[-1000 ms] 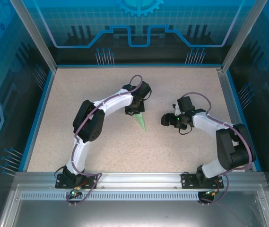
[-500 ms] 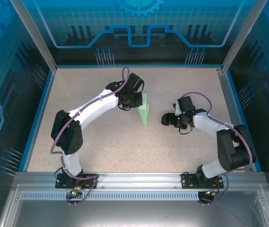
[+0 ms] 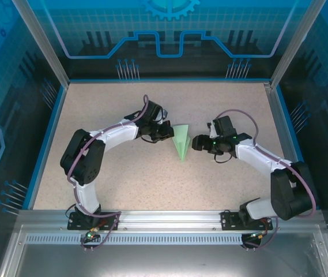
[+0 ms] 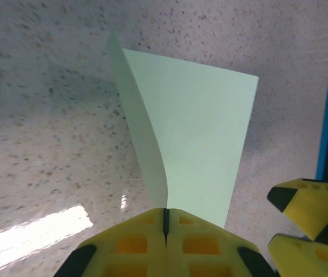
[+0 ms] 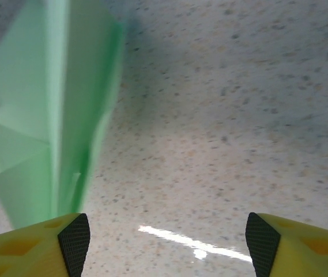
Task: Fold a paper plane with a square sheet of paper (pick it up from the middle)
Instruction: Turn over a paper plane at the center of the table.
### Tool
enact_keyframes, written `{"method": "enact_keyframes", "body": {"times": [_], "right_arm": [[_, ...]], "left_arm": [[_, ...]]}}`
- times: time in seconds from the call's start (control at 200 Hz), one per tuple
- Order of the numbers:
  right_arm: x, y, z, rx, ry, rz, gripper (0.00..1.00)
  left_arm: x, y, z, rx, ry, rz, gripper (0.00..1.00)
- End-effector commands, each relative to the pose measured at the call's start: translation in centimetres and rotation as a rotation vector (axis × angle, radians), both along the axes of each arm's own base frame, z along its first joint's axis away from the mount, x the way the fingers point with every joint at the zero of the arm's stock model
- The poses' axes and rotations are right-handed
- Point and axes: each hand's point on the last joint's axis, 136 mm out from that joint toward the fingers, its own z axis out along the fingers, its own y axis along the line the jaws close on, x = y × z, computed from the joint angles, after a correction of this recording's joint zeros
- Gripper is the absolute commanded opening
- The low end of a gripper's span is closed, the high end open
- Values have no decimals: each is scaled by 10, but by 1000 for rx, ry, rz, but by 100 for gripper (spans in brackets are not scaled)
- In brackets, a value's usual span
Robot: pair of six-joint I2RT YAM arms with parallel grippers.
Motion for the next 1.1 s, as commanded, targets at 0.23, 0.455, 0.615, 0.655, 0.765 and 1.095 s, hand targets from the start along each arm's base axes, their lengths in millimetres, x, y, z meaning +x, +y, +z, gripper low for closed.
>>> {"method": "enact_keyframes", "body": {"times": [0.23,0.455,0.615,0.655,0.765,1.095], "right_arm": [[5,69,9,50,18,72,58],[2,98,6,45,29,104,53],[2,110,-1,42,49,120,52],[2,111,-3,39,54,123,52],[4,114,-7,26,62,118,52],[3,102,-29,-43,131,43,62]], "left_arm": [[-6,4,-32,-110,49,-3,0],[-21,16,-53,-105,96,-1,0],[-23,15,-49,-108,84,-17,0],[-23,16,-49,-106,84,-17,0],[-24,16,-50,-104,88,-16,0],[-26,22,-59,-87,108,26,0]]}}
